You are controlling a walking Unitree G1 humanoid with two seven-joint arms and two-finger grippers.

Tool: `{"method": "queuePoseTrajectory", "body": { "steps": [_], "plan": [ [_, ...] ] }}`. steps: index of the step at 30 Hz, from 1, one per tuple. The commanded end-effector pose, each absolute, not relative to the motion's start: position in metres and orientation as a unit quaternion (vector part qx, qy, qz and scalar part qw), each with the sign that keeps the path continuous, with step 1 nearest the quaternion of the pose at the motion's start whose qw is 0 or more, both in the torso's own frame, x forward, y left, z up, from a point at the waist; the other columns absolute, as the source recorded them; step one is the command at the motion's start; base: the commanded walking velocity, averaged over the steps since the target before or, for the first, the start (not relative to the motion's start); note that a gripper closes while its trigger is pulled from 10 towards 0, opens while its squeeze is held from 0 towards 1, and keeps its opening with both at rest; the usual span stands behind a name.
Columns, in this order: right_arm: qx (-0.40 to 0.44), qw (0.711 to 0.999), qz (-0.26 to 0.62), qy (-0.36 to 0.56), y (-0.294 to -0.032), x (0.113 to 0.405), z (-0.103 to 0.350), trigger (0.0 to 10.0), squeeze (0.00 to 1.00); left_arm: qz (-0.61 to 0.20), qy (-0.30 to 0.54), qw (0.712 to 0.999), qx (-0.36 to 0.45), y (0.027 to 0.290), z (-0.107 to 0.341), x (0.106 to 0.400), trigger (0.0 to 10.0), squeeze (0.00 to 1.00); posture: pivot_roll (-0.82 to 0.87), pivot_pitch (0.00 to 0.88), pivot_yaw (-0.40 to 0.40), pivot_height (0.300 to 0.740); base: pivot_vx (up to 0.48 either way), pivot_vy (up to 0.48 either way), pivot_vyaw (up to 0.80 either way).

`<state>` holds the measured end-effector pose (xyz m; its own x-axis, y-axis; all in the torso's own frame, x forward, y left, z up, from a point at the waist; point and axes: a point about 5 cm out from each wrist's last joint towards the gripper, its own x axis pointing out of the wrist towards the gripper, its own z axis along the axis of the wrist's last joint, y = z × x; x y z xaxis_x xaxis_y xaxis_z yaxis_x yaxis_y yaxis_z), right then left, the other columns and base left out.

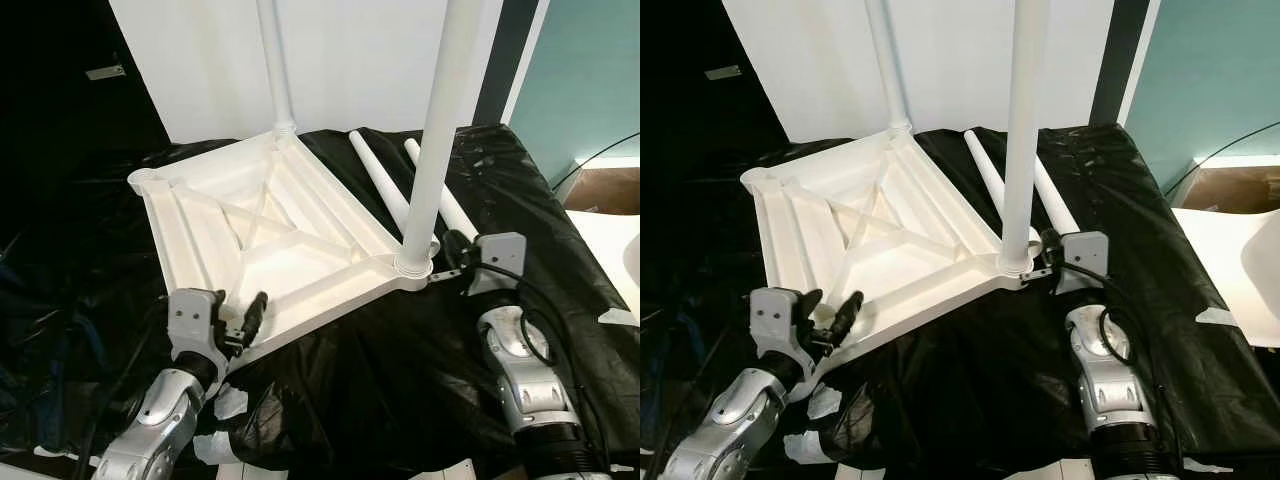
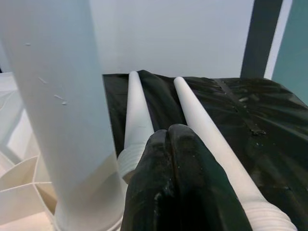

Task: Building children table

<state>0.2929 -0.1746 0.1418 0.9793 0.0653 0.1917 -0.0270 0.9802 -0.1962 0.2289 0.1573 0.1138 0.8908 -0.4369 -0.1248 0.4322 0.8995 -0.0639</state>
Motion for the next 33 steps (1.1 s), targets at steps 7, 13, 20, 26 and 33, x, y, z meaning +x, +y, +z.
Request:
{"method": "queuePoseTrajectory", "body": {
  "steps": [7, 13, 20, 26, 33],
  "plan": [
    [-0.088, 0.992, 0.039, -0.083, -0.164, 0.288, 0.136, 10.0, 0.00, -0.519, 0.094, 0.849, -0.045, 0.132, 0.115, 0.207, 10.0, 0.00, 0.00, 0.000, 0.080, 0.740, 0.000, 0.000, 0.00],
    [-0.087, 0.992, 0.039, -0.080, -0.164, 0.290, 0.136, 10.0, 0.00, -0.554, 0.124, 0.822, -0.040, 0.129, 0.110, 0.206, 10.0, 0.00, 0.00, 0.000, 0.076, 0.740, 0.000, 0.000, 0.00],
    [-0.087, 0.993, 0.038, -0.076, -0.165, 0.290, 0.136, 10.0, 0.00, -0.597, 0.141, 0.789, -0.035, 0.135, 0.115, 0.204, 10.0, 0.00, 0.00, 0.000, 0.077, 0.740, 0.000, 0.000, 0.00],
    [-0.086, 0.993, 0.040, -0.073, -0.163, 0.290, 0.134, 10.0, 0.00, -0.617, 0.150, 0.772, -0.030, 0.135, 0.117, 0.204, 10.0, 0.00, -0.01, 0.000, 0.078, 0.740, 0.000, 0.000, 0.00],
    [-0.088, 0.993, 0.040, -0.069, -0.163, 0.290, 0.133, 10.0, 0.00, -0.629, 0.114, 0.765, -0.076, 0.133, 0.132, 0.206, 10.0, 0.00, -0.01, 0.000, 0.079, 0.740, 0.000, 0.000, 0.00]
  ]
}}
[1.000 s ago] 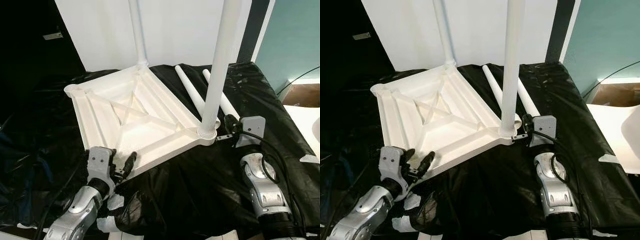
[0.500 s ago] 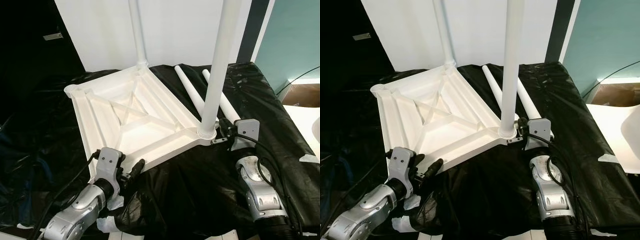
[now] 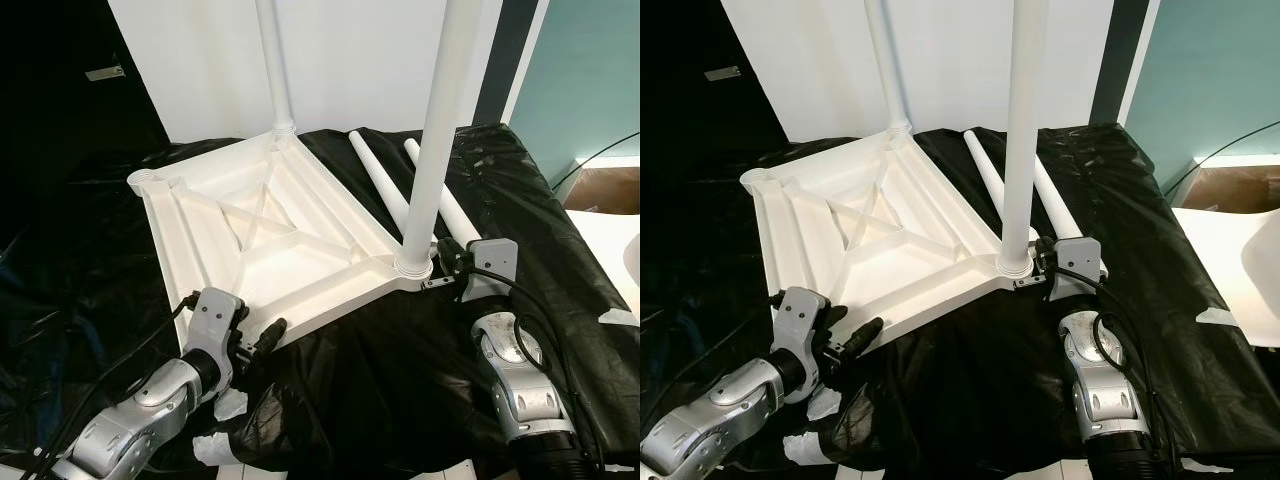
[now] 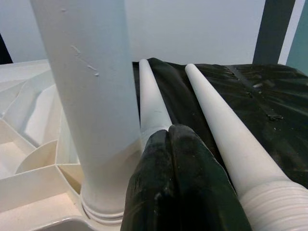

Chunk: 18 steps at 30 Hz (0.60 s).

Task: Building children table

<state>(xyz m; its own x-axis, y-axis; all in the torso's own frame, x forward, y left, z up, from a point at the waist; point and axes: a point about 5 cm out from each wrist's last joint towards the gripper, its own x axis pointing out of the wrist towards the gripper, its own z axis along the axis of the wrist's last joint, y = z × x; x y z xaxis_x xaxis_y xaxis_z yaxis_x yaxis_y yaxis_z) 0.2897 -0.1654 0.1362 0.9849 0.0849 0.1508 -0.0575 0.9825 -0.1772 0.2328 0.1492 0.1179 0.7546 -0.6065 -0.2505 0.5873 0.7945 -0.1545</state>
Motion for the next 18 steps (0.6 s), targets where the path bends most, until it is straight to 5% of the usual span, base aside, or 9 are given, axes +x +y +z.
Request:
{"method": "queuePoseTrajectory", "body": {
  "steps": [1, 18],
  "plan": [
    [-0.088, 0.993, 0.040, -0.068, -0.163, 0.290, 0.132, 10.0, 0.00, -0.634, 0.110, 0.760, -0.084, 0.133, 0.134, 0.205, 10.0, 0.00, -0.01, 0.000, 0.079, 0.740, 0.000, 0.000, 0.00],
    [-0.090, 0.993, 0.047, -0.065, -0.160, 0.294, 0.132, 10.0, 0.00, -0.687, 0.165, 0.706, -0.050, 0.129, 0.118, 0.190, 10.0, 0.00, 0.00, 0.000, 0.064, 0.740, 0.000, 0.000, 0.00]
  ]
}}
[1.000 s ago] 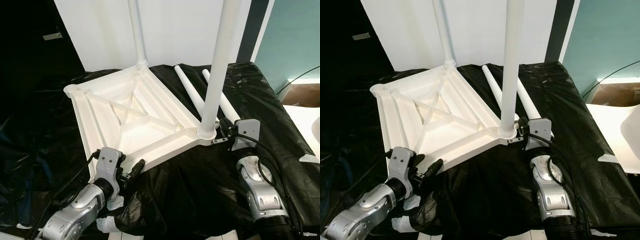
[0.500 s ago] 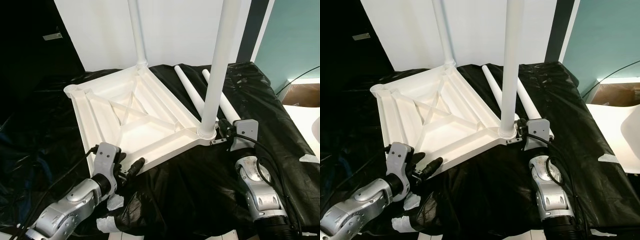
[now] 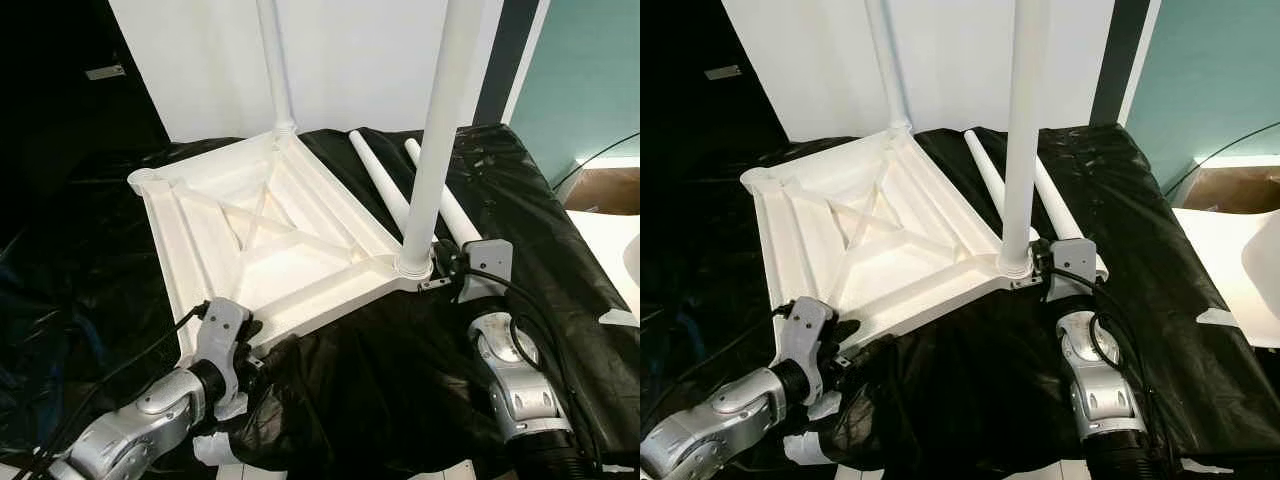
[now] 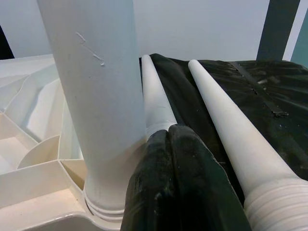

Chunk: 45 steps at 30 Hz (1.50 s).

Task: Building children table

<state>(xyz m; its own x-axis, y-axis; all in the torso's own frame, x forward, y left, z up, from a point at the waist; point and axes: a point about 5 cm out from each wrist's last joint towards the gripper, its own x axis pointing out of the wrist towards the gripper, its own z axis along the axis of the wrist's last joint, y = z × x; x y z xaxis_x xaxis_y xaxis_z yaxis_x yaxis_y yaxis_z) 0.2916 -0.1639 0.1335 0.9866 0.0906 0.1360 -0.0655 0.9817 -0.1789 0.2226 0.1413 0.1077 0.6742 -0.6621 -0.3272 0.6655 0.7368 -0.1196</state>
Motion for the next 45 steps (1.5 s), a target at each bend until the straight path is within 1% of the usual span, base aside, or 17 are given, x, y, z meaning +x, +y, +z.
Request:
{"method": "queuePoseTrajectory", "body": {
  "steps": [1, 4, 5, 6, 7, 12, 20, 24, 29, 30, 31, 32, 38, 39, 40, 44, 45],
  "plan": [
    [-0.091, 0.993, 0.047, -0.065, -0.160, 0.294, 0.132, 10.0, 0.00, -0.687, 0.173, 0.705, -0.035, 0.129, 0.114, 0.191, 10.0, 0.00, 0.00, 0.000, 0.064, 0.740, 0.000, 0.000, 0.00],
    [-0.091, 0.993, 0.046, -0.064, -0.160, 0.294, 0.132, 10.0, 0.00, -0.681, 0.193, 0.706, 0.000, 0.128, 0.104, 0.193, 10.0, 0.00, -0.01, 0.000, 0.066, 0.740, 0.000, 0.000, 0.00],
    [-0.090, 0.993, 0.046, -0.065, -0.160, 0.294, 0.132, 10.0, 0.00, -0.664, 0.206, 0.717, 0.051, 0.126, 0.090, 0.199, 8.7, 0.00, -0.01, 0.000, 0.071, 0.740, 0.000, 0.000, 0.00],
    [-0.090, 0.993, 0.046, -0.065, -0.160, 0.294, 0.132, 10.0, 0.00, -0.664, 0.206, 0.717, 0.051, 0.126, 0.090, 0.199, 8.7, 0.00, -0.01, 0.000, 0.071, 0.740, 0.000, 0.000, 0.00],
    [-0.090, 0.993, 0.045, -0.065, -0.160, 0.294, 0.132, 10.0, 0.00, -0.647, 0.205, 0.730, 0.084, 0.123, 0.083, 0.205, 0.0, 0.00, -0.01, 0.000, 0.071, 0.740, 0.000, 0.000, 0.00],
    [-0.090, 0.993, 0.042, -0.065, -0.161, 0.294, 0.132, 10.0, 0.00, -0.641, 0.201, 0.734, 0.099, 0.119, 0.081, 0.208, 0.0, 0.00, -0.02, 0.000, 0.073, 0.740, 0.000, 0.000, 0.00],
    [-0.091, 0.993, 0.043, -0.065, -0.160, 0.294, 0.132, 10.0, 0.00, -0.581, 0.201, 0.781, 0.110, 0.112, 0.075, 0.226, 0.0, 0.00, -0.02, 0.000, 0.071, 0.740, 0.000, 0.000, 0.00],
    [-0.091, 0.993, 0.044, -0.065, -0.160, 0.294, 0.132, 10.0, 0.00, -0.582, 0.202, 0.780, 0.111, 0.115, 0.071, 0.230, 0.0, 0.00, -0.02, 0.000, 0.071, 0.740, 0.000, 0.000, 0.00],
    [-0.090, 0.993, 0.046, -0.062, -0.160, 0.294, 0.131, 10.0, 0.00, -0.553, 0.203, 0.800, 0.112, 0.117, 0.068, 0.238, 0.0, 0.00, -0.01, 0.000, 0.069, 0.740, 0.000, 0.000, 0.00],
    [-0.089, 0.993, 0.050, -0.062, -0.158, 0.294, 0.131, 10.0, 0.00, -0.538, 0.194, 0.813, 0.106, 0.117, 0.070, 0.244, 0.9, 0.00, -0.01, 0.000, 0.068, 0.740, 0.000, 0.000, 0.00],
    [-0.089, 0.993, 0.053, -0.062, -0.157, 0.295, 0.131, 10.0, 0.00, -0.529, 0.184, 0.823, 0.100, 0.116, 0.073, 0.248, 9.8, 0.00, -0.01, 0.000, 0.067, 0.740, 0.000, 0.000, 0.00],
    [-0.088, 0.993, 0.055, -0.062, -0.156, 0.295, 0.131, 10.0, 0.00, -0.523, 0.172, 0.829, 0.094, 0.115, 0.077, 0.251, 10.0, 0.00, -0.01, 0.000, 0.067, 0.740, 0.000, 0.000, 0.00],
    [-0.087, 0.993, 0.059, -0.062, -0.155, 0.296, 0.131, 10.0, 0.00, -0.504, 0.134, 0.852, 0.046, 0.116, 0.095, 0.262, 10.0, 0.00, 0.00, 0.000, 0.068, 0.740, 0.000, 0.000, 0.00],
    [-0.087, 0.993, 0.059, -0.062, -0.154, 0.295, 0.131, 10.0, 0.00, -0.500, 0.135, 0.855, 0.033, 0.117, 0.097, 0.263, 2.2, 0.00, 0.00, 0.000, 0.069, 0.740, 0.000, 0.000, 0.00],
    [-0.087, 0.993, 0.060, -0.061, -0.154, 0.295, 0.130, 10.0, 0.00, -0.489, 0.135, 0.861, 0.021, 0.119, 0.099, 0.266, 0.0, 0.00, 0.00, 0.000, 0.069, 0.740, 0.000, 0.000, 0.00],
    [-0.087, 0.993, 0.062, -0.058, -0.154, 0.294, 0.129, 10.0, 0.00, -0.455, 0.145, 0.879, 0.014, 0.125, 0.099, 0.274, 0.0, 0.00, 0.00, 0.000, 0.070, 0.740, 0.000, 0.000, 0.00],
    [-0.087, 0.993, 0.063, -0.057, -0.153, 0.293, 0.129, 10.0, 0.00, -0.447, 0.147, 0.882, 0.022, 0.127, 0.098, 0.276, 5.7, 0.00, 0.00, 0.000, 0.070, 0.740, 0.000, 0.000, 0.00]
  ]
}}
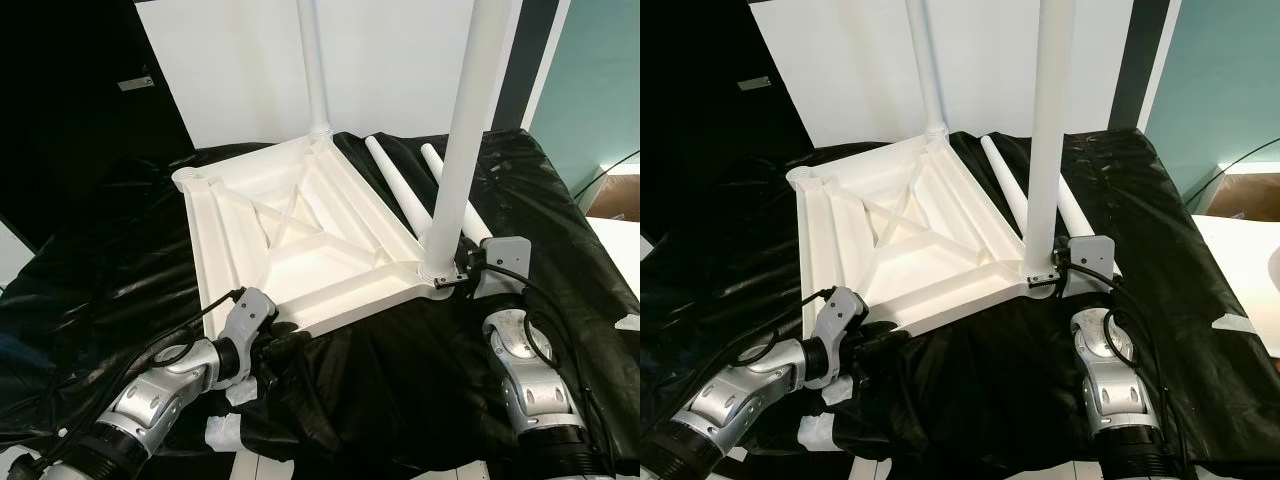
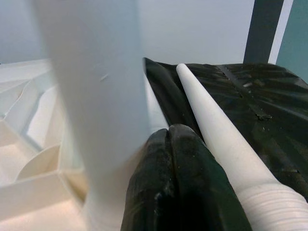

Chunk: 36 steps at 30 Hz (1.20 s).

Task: Building children table

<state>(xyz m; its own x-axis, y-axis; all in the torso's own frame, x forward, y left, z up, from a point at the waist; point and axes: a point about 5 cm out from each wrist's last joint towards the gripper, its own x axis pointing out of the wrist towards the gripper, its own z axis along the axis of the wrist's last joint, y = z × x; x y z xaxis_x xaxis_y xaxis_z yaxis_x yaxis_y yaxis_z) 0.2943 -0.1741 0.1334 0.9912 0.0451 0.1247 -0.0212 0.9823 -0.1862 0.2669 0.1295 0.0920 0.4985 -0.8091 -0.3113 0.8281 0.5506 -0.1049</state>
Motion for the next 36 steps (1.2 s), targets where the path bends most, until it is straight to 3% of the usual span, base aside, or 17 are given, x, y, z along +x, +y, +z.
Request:
{"method": "queuePoseTrajectory", "body": {
  "steps": [1, 2, 3, 6, 7, 10, 11, 16, 17, 18, 21, 22, 28, 29, 33, 34, 36],
  "plan": [
    [-0.087, 0.993, 0.063, -0.057, -0.153, 0.293, 0.129, 10.0, 0.00, -0.447, 0.147, 0.882, 0.022, 0.127, 0.098, 0.276, 5.7, 0.00, 0.00, 0.000, 0.070, 0.740, 0.000, 0.000, 0.00],
    [-0.087, 0.993, 0.063, -0.057, -0.153, 0.293, 0.129, 10.0, 0.00, -0.447, 0.147, 0.882, 0.022, 0.127, 0.098, 0.276, 5.7, 0.00, 0.00, 0.000, 0.070, 0.740, 0.000, 0.000, 0.00],
    [-0.087, 0.993, 0.064, -0.057, -0.153, 0.293, 0.128, 10.0, 0.00, -0.439, 0.145, 0.886, 0.020, 0.128, 0.099, 0.279, 10.0, 0.00, 0.00, 0.000, 0.070, 0.740, 0.000, 0.000, 0.00],
    [-0.086, 0.993, 0.065, -0.056, -0.153, 0.293, 0.128, 10.0, 0.00, -0.415, 0.143, 0.898, 0.022, 0.131, 0.100, 0.286, 10.0, 0.00, 0.00, 0.000, 0.072, 0.740, 0.000, 0.000, 0.00],
    [-0.085, 0.993, 0.065, -0.057, -0.152, 0.293, 0.128, 10.0, 0.00, -0.396, 0.155, 0.904, 0.031, 0.135, 0.097, 0.289, 9.4, 0.49, 0.00, 0.000, 0.074, 0.740, 0.000, 0.000, 0.00],
    [-0.085, 0.993, 0.065, -0.057, -0.152, 0.294, 0.128, 10.0, 0.00, -0.375, 0.168, 0.911, 0.040, 0.139, 0.094, 0.293, 9.5, 0.49, 0.00, 0.000, 0.076, 0.740, 0.000, 0.000, 0.00],
    [-0.084, 0.993, 0.065, -0.057, -0.152, 0.294, 0.128, 10.0, 0.00, -0.351, 0.180, 0.918, 0.051, 0.144, 0.091, 0.297, 10.0, 0.95, 0.00, 0.000, 0.077, 0.740, 0.000, 0.000, 0.00],
    [-0.083, 0.993, 0.066, -0.057, -0.151, 0.294, 0.128, 10.0, 0.00, -0.314, 0.194, 0.927, 0.073, 0.153, 0.087, 0.303, 10.0, 0.89, 0.00, 0.000, 0.078, 0.740, 0.000, 0.000, 0.00],
    [-0.083, 0.993, 0.066, -0.057, -0.151, 0.294, 0.128, 10.0, 0.00, -0.318, 0.192, 0.925, 0.079, 0.152, 0.088, 0.303, 10.0, 0.76, 0.00, 0.000, 0.077, 0.740, 0.000, 0.000, 0.00],
    [-0.084, 0.993, 0.067, -0.057, -0.151, 0.294, 0.128, 10.0, 0.00, -0.325, 0.191, 0.923, 0.083, 0.151, 0.088, 0.302, 10.0, 0.56, 0.00, 0.000, 0.077, 0.740, 0.000, 0.000, 0.00],
    [-0.084, 0.993, 0.067, -0.057, -0.151, 0.294, 0.128, 10.0, 0.00, -0.333, 0.192, 0.919, 0.086, 0.150, 0.087, 0.300, 10.0, 0.44, 0.00, 0.000, 0.077, 0.740, 0.000, 0.000, 0.00],
    [-0.084, 0.993, 0.067, -0.057, -0.151, 0.294, 0.128, 10.0, 0.00, -0.342, 0.192, 0.917, 0.075, 0.150, 0.087, 0.298, 10.0, 1.00, 0.00, 0.000, 0.077, 0.740, 0.000, 0.000, 0.00],
    [-0.084, 0.992, 0.070, -0.055, -0.151, 0.294, 0.127, 10.0, 0.00, -0.386, 0.147, 0.910, 0.050, 0.140, 0.099, 0.294, 10.0, 1.00, 0.00, 0.000, 0.079, 0.740, 0.000, 0.000, 0.00],
    [-0.085, 0.992, 0.071, -0.055, -0.151, 0.294, 0.127, 10.0, 0.00, -0.416, 0.119, 0.901, 0.032, 0.135, 0.108, 0.291, 10.0, 0.00, 0.00, 0.000, 0.078, 0.740, 0.000, 0.000, 0.00],
    [-0.084, 0.992, 0.072, -0.054, -0.150, 0.294, 0.127, 10.0, 0.00, -0.473, 0.078, 0.878, 0.000, 0.127, 0.123, 0.282, 10.0, 0.00, 0.00, 0.000, 0.078, 0.740, 0.000, 0.000, 0.00],
    [-0.083, 0.992, 0.077, -0.052, -0.149, 0.293, 0.126, 10.0, 0.00, -0.546, 0.030, 0.835, -0.053, 0.119, 0.145, 0.265, 10.0, 0.00, 0.00, 0.000, 0.077, 0.740, 0.000, 0.000, 0.00],
    [-0.082, 0.992, 0.080, -0.049, -0.148, 0.293, 0.126, 10.0, 0.00, -0.568, 0.010, 0.819, -0.075, 0.117, 0.154, 0.260, 10.0, 0.00, 0.00, 0.000, 0.077, 0.740, 0.000, 0.000, 0.00]
  ]
}}
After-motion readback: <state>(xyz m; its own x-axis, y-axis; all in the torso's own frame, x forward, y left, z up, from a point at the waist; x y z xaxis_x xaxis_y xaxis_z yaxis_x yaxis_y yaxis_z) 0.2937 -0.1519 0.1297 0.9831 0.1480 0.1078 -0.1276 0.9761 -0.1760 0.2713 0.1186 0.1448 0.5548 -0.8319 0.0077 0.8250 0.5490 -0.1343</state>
